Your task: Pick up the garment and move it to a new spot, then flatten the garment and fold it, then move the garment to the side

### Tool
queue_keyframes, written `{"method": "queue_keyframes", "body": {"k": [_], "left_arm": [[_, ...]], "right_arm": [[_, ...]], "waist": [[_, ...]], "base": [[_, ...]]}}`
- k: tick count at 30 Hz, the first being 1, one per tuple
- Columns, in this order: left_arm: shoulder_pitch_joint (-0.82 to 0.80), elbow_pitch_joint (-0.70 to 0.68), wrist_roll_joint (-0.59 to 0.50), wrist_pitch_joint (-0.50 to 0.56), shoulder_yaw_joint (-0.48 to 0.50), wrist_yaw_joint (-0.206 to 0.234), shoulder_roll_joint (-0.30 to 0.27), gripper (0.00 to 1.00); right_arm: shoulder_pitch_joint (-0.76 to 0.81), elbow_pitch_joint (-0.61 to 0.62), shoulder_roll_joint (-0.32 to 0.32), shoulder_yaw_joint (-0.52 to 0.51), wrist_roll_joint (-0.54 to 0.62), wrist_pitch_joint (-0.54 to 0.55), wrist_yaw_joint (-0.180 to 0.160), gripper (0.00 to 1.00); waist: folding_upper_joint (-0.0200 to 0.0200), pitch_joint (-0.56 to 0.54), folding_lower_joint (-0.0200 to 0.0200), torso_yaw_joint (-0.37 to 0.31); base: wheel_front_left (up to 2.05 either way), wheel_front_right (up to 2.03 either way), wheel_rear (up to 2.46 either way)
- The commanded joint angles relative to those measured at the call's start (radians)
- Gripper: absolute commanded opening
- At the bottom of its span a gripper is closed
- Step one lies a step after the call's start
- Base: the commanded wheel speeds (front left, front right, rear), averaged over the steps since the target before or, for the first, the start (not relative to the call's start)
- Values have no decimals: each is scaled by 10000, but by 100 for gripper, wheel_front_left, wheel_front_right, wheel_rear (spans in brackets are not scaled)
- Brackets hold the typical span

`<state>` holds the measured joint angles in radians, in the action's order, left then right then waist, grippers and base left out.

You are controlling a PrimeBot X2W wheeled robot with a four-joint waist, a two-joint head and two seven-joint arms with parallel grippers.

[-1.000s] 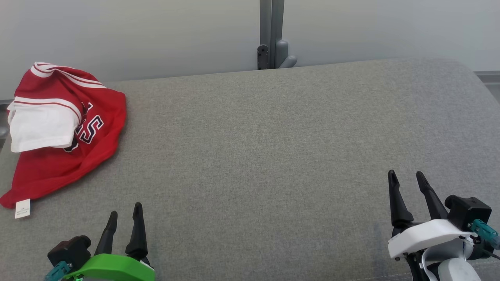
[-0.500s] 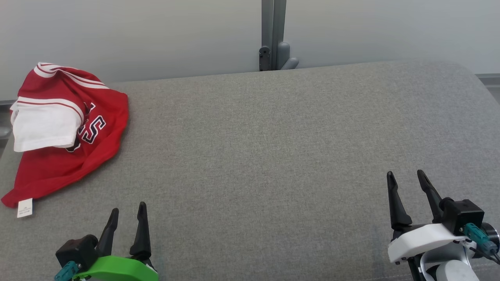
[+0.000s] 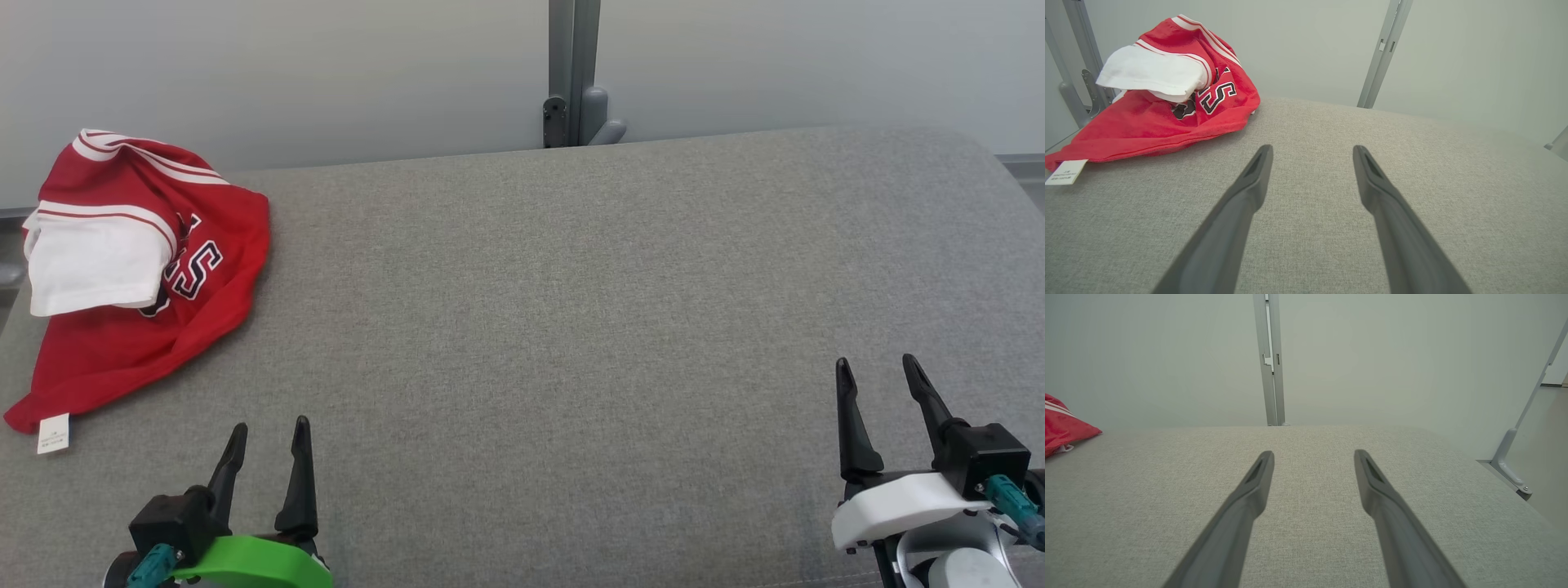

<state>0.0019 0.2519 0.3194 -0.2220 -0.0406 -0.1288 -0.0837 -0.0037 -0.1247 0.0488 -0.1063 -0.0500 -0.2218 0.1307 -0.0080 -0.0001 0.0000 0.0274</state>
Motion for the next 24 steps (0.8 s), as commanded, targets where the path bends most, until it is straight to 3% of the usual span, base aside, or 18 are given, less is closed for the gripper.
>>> {"method": "queue_keyframes", "body": {"k": [1, 17, 24], "left_arm": [[80, -57, -188, -83, -9, -26, -96, 100], [189, 116, -1220, -369, -35, -30, -124, 100], [190, 239, -1273, -439, 80, -30, -77, 100]], "right_arm": [[96, 39, 27, -51, 252, -78, 0, 100], [231, -62, 27, -242, 1571, -378, 0, 100], [242, -172, 28, -295, 1637, -445, 0, 100]], "waist": [[66, -4, 0, 1], [77, 12, 0, -7], [80, 49, 0, -13]], "base": [[0, 0, 0], [0, 0, 0], [0, 0, 0]]}}
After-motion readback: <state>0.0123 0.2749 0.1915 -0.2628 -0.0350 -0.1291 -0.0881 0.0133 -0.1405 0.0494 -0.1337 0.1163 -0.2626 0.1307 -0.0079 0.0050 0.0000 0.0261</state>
